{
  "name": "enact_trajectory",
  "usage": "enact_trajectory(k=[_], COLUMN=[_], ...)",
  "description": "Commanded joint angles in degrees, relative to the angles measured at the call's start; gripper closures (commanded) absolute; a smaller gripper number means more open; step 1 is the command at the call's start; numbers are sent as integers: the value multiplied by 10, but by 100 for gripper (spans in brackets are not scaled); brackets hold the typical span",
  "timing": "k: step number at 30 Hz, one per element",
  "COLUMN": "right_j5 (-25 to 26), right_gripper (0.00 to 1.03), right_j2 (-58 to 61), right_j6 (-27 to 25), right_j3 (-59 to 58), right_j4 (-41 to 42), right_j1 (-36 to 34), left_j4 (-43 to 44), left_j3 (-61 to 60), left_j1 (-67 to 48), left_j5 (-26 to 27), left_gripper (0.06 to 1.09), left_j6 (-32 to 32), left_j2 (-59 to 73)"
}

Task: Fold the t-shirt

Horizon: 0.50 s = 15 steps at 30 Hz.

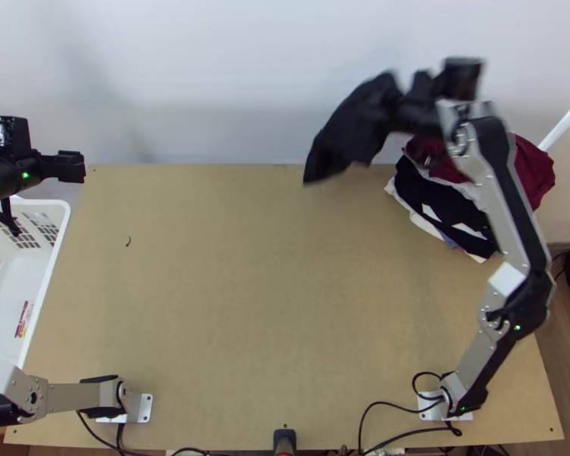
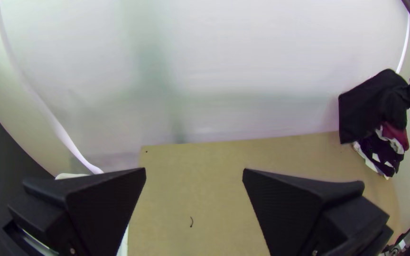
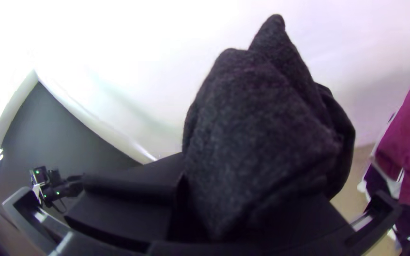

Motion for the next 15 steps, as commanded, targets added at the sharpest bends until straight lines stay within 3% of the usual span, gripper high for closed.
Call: enact_trajectory(k=[1, 15], right_j5=[-2, -2], right_gripper=[100, 100], right_j2=[-46, -58], right_j6=[20, 56], right_j3=[40, 42], right_j4=[48, 162], right_j1=[-34, -158], left_j4=[-1, 3], left_j3=[0, 18], left_j1=[4, -3], left_j5=[-2, -2], left_gripper=[10, 10], left_j6=[9, 8], left_j2=[-14, -11])
